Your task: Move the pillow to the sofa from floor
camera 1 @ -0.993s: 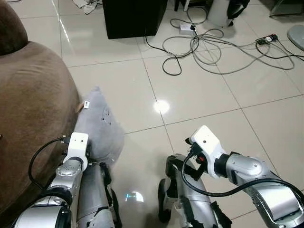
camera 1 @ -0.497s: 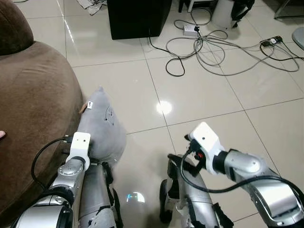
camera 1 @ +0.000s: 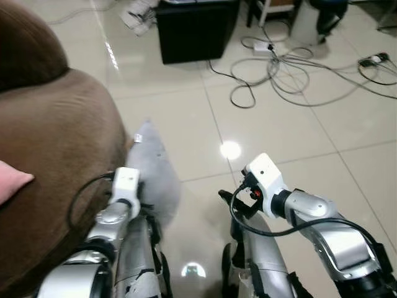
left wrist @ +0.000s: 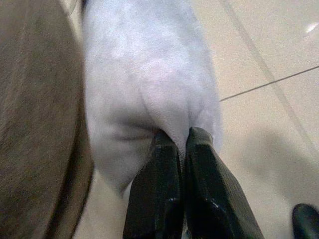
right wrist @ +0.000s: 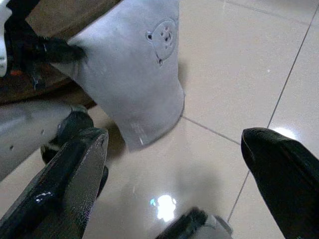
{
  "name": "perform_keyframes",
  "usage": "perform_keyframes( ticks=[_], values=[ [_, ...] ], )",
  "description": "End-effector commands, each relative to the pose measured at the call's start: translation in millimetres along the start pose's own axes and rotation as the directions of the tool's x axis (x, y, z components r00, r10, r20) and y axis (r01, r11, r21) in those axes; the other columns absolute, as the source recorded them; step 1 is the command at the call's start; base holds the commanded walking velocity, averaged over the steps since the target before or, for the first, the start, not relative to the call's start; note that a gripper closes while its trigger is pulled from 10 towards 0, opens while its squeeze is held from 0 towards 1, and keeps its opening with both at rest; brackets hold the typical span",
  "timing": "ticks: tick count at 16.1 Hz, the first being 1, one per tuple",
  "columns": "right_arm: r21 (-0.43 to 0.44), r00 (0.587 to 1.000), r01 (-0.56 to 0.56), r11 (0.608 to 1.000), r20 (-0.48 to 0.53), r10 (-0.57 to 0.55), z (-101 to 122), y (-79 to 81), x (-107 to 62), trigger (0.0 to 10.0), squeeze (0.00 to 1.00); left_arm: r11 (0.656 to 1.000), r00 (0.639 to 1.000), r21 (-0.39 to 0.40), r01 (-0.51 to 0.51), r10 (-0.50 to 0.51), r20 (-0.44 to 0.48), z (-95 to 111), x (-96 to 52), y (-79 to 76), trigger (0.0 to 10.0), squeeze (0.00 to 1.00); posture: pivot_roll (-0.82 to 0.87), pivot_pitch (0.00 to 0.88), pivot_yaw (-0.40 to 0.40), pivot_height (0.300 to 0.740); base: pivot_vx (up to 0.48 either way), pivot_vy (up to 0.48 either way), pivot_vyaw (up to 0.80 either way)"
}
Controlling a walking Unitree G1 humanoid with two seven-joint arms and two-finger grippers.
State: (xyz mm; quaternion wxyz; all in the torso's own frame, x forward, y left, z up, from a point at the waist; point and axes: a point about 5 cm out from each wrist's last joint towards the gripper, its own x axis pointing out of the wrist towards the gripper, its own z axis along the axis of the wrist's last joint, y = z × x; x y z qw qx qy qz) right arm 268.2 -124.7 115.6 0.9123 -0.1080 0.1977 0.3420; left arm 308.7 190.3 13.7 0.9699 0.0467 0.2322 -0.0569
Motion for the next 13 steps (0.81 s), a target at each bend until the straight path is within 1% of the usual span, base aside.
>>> perform_keyframes(
  ticks=[1,2,3,4,5,6,7,9,10,11,12,13],
  values=[
    [0.003,0.999,0.04,0.999,0.001,-0.04,-3,-5.8,0.7,10.0,0.0,0.999,0.999,0.009,0.033,-0.033,0.042,6,1.5,-5.4,0.0,0.0,-0.13,0.122,0.021,0.569,0.0,0.0,0.0],
    [0.014,0.998,0.065,0.998,0.008,-0.065,-4,-9.2,3.8,10.0,0.0,0.998,0.996,0.007,0.056,-0.056,0.066,10,2.6,-12.4,0.0,0.0,-0.12,0.102,0.029,0.569,0.0,0.0,0.0],
    [0.018,0.997,0.081,0.997,0.013,-0.082,-5,-11.2,4.8,10.0,0.0,0.998,0.995,-0.005,0.059,-0.058,0.08,12,3.2,-14.4,0.0,0.0,-0.1,0.082,0.029,0.569,0.0,0.0,0.0],
    [0.042,0.989,0.143,0.989,0.037,-0.144,-4,-20.3,10.3,10.0,0.0,0.996,0.977,-0.034,0.086,-0.078,0.2,30,4.7,-21.0,0.0,0.0,-0.06,0.024,0.03,0.569,0.0,0.0,0.0],
    [0.05,0.987,0.151,0.987,0.049,-0.154,-3,-21.8,11.3,10.0,0.0,0.995,0.97,-0.028,0.096,-0.087,0.228,35,4.4,-21.9,0.0,0.0,-0.05,0.015,0.031,0.569,0.0,0.0,0.0],
    [0.07,0.974,0.202,0.977,0.094,-0.208,5,-28.7,16.3,10.0,0.0,0.994,0.938,-0.002,0.107,-0.1,0.333,55,2.4,-18.9,0.0,0.0,-0.01,0.0,0.036,0.569,0.0,0.0,0.0],
    [0.08,0.968,0.218,0.973,0.107,-0.225,7,-31.3,16.7,10.0,0.0,0.994,0.927,0.008,0.108,-0.104,0.361,61,1.6,-17.9,0.0,0.0,0.01,0.0,0.033,0.569,0.0,0.0,0.0],
    [0.149,0.946,0.235,0.961,0.194,-0.261,15,-34.6,10.7,10.0,0.0,0.995,0.861,0.025,0.092,-0.093,0.501,90,-8.6,-10.5,0.0,0.0,0.07,0.0,0.015,0.569,0.0,0.0,0.0],
    [0.189,0.935,0.256,0.948,0.202,-0.293,14,-36.7,11.4,10.0,0.0,0.995,0.828,0.035,0.096,-0.099,0.552,101,-15.6,-9.8,0.0,0.0,0.09,0.0,0.005,0.569,0.0,0.0,0.0],
    [0.217,0.927,0.268,0.939,0.207,-0.312,15,-37.3,13.5,10.0,0.0,0.994,0.803,0.032,0.102,-0.101,0.587,109,-21.0,-9.5,0.0,0.0,0.09,0.0,0.002,0.569,0.0,0.0,0.0],
    [0.253,0.903,0.28,0.926,0.259,-0.344,23,-34.4,18.9,10.0,0.0,0.992,0.729,-0.004,0.124,-0.088,0.679,132,-37.8,-10.3,0.0,0.0,0.1,0.0,-0.009,0.569,0.0,0.0,0.0],
    [0.262,0.898,0.28,0.924,0.27,-0.349,25,-33.8,20.1,10.0,0.0,0.992,0.713,-0.019,0.129,-0.079,0.697,138,-42.0,-10.4,0.0,0.0,0.1,0.0,-0.009,0.569,0.0,0.0,0.0]
  ],
)
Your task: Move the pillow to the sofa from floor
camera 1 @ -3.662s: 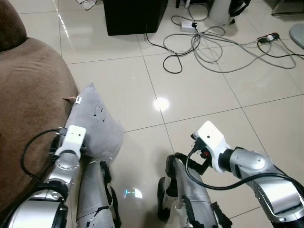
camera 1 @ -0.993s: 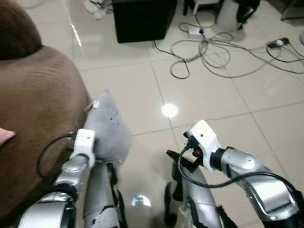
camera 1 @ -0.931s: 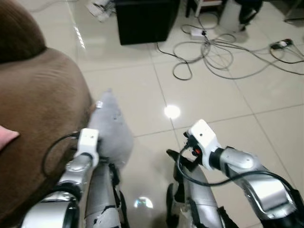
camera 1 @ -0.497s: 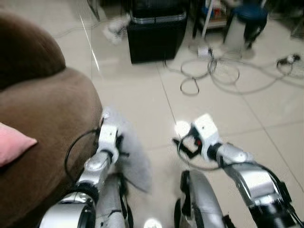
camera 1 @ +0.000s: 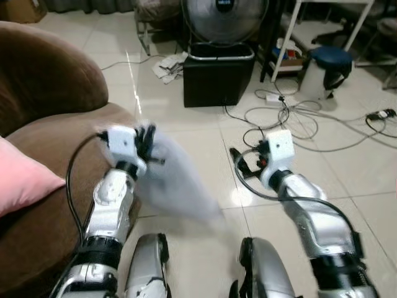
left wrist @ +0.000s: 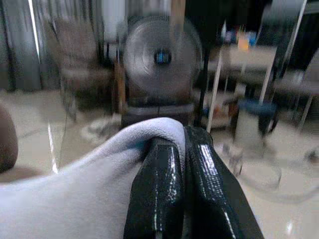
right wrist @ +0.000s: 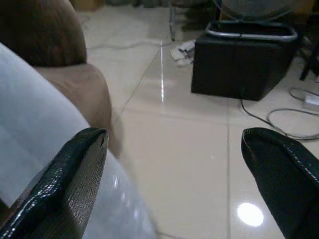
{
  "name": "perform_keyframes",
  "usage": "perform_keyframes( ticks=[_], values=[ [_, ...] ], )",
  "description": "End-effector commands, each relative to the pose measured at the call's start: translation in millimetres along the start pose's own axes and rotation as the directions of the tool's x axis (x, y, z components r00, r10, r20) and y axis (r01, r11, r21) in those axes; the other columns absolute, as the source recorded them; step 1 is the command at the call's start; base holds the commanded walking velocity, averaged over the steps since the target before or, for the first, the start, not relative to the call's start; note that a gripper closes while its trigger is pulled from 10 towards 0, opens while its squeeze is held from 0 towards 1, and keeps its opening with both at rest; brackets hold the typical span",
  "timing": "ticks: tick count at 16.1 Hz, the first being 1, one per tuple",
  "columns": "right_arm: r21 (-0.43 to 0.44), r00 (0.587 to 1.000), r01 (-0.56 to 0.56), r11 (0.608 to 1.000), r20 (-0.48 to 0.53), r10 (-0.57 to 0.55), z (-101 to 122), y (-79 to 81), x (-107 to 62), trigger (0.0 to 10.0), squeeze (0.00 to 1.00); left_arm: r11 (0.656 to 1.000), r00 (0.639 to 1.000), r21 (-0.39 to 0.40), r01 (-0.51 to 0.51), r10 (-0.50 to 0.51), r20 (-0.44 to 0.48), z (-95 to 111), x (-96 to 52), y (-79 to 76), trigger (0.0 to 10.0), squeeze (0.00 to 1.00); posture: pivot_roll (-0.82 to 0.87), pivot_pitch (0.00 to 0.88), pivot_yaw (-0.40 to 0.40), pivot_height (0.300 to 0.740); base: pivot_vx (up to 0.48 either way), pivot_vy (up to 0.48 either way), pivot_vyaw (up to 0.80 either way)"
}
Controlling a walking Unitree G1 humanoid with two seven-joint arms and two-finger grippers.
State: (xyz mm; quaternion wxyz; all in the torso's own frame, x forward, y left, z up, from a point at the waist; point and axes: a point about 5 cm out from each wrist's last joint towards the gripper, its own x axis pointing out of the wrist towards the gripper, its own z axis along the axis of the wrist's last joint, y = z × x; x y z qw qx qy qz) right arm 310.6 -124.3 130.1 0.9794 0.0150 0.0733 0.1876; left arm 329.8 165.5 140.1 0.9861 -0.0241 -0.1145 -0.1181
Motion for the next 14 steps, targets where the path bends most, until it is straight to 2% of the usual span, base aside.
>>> perform_keyframes(
  ticks=[1,2,3,4,5,7,10,14],
  values=[
    [0.02,0.999,0.021,1.0,0.029,-0.022,5,-3.2,2.0,10.0,0.0,1.0,0.995,-0.015,-0.006,0.007,0.096,25,6.2,0.6,0.0,0.0,0.1,0.0,-0.01,0.569,0.0,0.0,0.0],
    [0.036,0.997,0.012,0.999,0.072,-0.015,11,0.7,5.3,10.0,0.0,0.999,0.992,-0.046,-0.023,0.028,0.125,36,7.3,-1.4,0.0,0.0,0.1,0.0,-0.007,0.579,0.0,0.0,0.0],
    [0.016,0.996,0.017,1.0,0.086,-0.018,14,1.9,7.1,10.0,0.0,0.998,0.992,-0.048,-0.04,0.045,0.119,39,5.8,-3.1,2.9,0.0,0.09,0.0,-0.001,0.589,0.0,0.0,0.0],
    [-0.025,0.996,0.023,0.999,0.092,-0.021,14,1.6,7.9,10.0,0.0,0.997,0.995,-0.032,-0.067,0.07,0.073,33,3.1,-4.1,10.0,0.0,0.09,0.0,0.001,0.599,0.0,0.0,0.0],
    [-0.02,0.994,0.038,0.999,0.102,-0.035,15,-0.4,8.0,10.0,0.0,0.996,0.996,-0.05,-0.078,0.08,0.036,29,0.5,-5.9,10.0,0.0,0.09,0.0,0.001,0.609,0.0,0.0,0.0],
    [-0.019,0.993,0.047,0.999,0.112,-0.045,17,-3.5,11.1,10.0,0.0,0.994,0.995,-0.052,-0.095,0.097,0.036,31,1.6,-6.3,10.0,0.0,0.09,0.0,-0.006,0.629,0.0,0.0,0.0],
    [-0.016,0.99,0.04,0.999,0.136,-0.037,21,0.6,18.0,10.0,0.0,0.994,0.994,0.031,-0.108,0.107,0.031,38,2.2,-7.5,10.0,0.0,0.11,0.0,-0.006,0.659,0.0,0.0,0.0],
    [-0.011,0.988,0.035,0.999,0.151,-0.033,22,5.3,21.8,10.0,0.0,0.982,0.989,0.126,-0.141,0.144,-0.017,33,-2.6,-3.4,10.0,0.0,0.12,0.0,-0.002,0.689,0.0,0.0,0.0]
  ],
)
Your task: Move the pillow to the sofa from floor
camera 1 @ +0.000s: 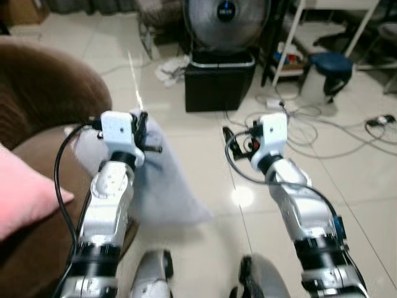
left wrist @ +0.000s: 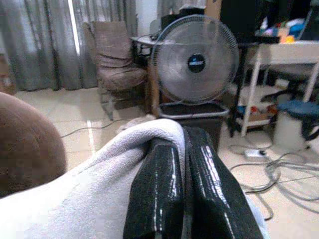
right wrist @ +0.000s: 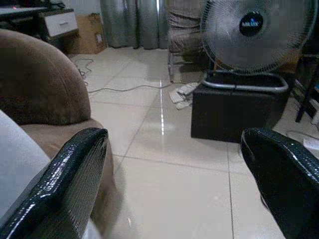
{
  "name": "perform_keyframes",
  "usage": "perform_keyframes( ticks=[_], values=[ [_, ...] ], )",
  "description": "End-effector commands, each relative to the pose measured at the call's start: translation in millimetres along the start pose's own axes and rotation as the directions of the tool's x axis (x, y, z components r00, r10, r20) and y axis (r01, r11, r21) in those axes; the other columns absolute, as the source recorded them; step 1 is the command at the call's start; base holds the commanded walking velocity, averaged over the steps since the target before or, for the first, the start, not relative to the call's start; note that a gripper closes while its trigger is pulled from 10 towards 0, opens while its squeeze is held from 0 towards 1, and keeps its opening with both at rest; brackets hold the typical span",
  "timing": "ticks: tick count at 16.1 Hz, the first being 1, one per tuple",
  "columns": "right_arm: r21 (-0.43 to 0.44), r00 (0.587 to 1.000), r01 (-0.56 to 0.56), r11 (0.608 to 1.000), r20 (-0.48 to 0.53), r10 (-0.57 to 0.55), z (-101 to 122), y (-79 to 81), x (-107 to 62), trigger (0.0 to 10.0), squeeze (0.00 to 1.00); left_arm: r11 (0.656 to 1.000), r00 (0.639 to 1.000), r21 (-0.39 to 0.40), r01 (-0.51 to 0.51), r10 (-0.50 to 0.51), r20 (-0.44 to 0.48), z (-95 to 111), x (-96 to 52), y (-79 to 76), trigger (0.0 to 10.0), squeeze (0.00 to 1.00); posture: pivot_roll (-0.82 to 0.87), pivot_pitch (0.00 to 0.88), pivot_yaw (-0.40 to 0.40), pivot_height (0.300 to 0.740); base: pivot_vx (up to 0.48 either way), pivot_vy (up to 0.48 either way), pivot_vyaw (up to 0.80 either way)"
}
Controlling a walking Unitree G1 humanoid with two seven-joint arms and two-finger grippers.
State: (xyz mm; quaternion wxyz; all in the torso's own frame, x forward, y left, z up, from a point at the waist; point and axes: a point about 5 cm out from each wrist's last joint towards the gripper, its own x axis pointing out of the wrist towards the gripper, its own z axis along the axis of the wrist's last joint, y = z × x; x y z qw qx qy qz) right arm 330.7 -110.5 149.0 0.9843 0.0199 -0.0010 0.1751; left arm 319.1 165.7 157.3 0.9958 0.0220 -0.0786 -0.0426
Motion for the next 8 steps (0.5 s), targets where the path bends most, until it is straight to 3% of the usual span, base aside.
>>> perform_keyframes(
  ticks=[1,4,8],
  values=[
    [-0.004,1.0,0.006,1.0,-0.003,-0.006,-2,-0.4,0.5,10.0,0.0,0.999,1.0,0.033,-0.005,0.004,0.018,5,-5.3,1.4,10.0,0.0,0.12,0.0,0.002,0.704,0.0,0.0,0.0],
    [-0.013,0.999,0.006,1.0,-0.046,-0.007,-12,-0.8,-2.1,10.0,0.0,0.999,1.0,0.049,0.023,-0.022,-0.011,-7,-16.1,1.0,10.0,0.0,0.12,0.0,0.001,0.734,0.0,0.0,0.0],
    [-0.04,0.994,0.0,0.999,-0.11,-0.004,-24,-1.5,-4.7,10.0,0.0,0.998,0.999,0.065,0.021,-0.019,-0.034,-14,-18.3,1.3,10.0,0.0,0.12,0.0,-0.002,0.74,0.0,0.0,0.0]
  ],
)
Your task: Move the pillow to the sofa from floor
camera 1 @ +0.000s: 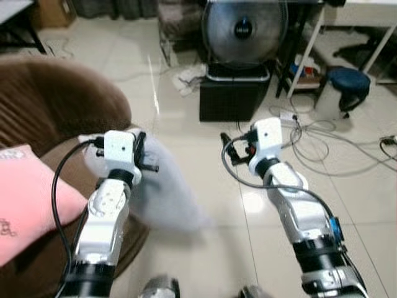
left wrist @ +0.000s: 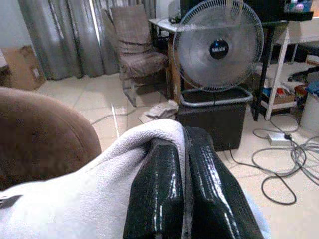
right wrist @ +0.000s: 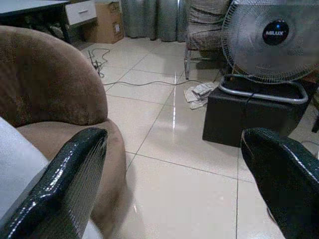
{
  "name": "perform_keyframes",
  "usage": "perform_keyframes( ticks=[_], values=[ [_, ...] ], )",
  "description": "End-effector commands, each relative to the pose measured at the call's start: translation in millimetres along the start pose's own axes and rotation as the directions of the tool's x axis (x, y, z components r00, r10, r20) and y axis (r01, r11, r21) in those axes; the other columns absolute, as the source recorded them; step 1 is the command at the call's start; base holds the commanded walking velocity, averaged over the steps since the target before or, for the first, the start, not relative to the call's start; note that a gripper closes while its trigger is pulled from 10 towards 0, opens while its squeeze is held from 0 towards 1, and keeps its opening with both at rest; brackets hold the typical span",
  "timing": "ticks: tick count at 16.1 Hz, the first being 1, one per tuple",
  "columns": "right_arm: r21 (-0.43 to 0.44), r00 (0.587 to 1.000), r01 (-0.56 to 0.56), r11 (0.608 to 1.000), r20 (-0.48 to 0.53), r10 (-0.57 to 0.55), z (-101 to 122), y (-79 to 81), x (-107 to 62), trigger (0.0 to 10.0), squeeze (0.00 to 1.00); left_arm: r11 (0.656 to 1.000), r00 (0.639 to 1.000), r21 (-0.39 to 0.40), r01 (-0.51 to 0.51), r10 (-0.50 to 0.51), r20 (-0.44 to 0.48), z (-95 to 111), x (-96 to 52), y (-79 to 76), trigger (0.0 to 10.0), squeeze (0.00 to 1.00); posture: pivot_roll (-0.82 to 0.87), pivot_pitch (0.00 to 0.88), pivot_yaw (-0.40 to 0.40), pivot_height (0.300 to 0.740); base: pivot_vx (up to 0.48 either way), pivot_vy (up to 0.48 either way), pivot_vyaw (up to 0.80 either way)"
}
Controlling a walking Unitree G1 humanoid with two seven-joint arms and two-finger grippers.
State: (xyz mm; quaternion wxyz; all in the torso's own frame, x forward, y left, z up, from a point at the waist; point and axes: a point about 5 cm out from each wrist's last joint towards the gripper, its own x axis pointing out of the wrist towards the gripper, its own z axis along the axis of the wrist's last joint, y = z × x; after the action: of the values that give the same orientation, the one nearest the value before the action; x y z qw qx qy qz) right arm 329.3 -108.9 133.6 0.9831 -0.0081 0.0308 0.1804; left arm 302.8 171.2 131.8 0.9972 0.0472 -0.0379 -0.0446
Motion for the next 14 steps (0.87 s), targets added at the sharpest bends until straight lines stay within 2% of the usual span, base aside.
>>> perform_keyframes(
  ticks=[1,4,8,14],
  values=[
    [-0.001,0.999,0.009,1.0,-0.044,-0.009,-9,-2.8,-2.6,10.0,0.0,1.0,0.999,0.016,0.01,-0.01,0.048,9,1.6,-2.2,10.0,0.0,0.12,0.0,-0.004,0.74,0.0,0.0,0.0],
    [-0.018,0.997,-0.001,1.0,-0.077,0.0,-12,-3.6,-0.4,10.0,0.0,1.0,1.0,0.019,0.008,-0.008,0.028,5,3.0,-4.8,10.0,0.0,0.12,0.0,-0.016,0.74,0.0,0.0,0.0],
    [-0.024,0.995,0.008,1.0,-0.095,-0.011,-17,-1.9,0.3,10.0,0.0,0.997,0.999,0.065,0.035,-0.037,0.031,4,4.0,-8.7,10.0,0.0,0.12,0.0,-0.021,0.74,0.0,0.0,0.0],
    [-0.054,0.996,0.007,0.999,-0.092,-0.012,-18,-2.3,-1.4,10.0,0.0,0.994,0.996,0.077,0.074,-0.076,0.035,5,9.0,-14.5,10.0,0.0,0.1,0.0,0.0,0.74,0.0,-0.353,0.0]
  ],
)
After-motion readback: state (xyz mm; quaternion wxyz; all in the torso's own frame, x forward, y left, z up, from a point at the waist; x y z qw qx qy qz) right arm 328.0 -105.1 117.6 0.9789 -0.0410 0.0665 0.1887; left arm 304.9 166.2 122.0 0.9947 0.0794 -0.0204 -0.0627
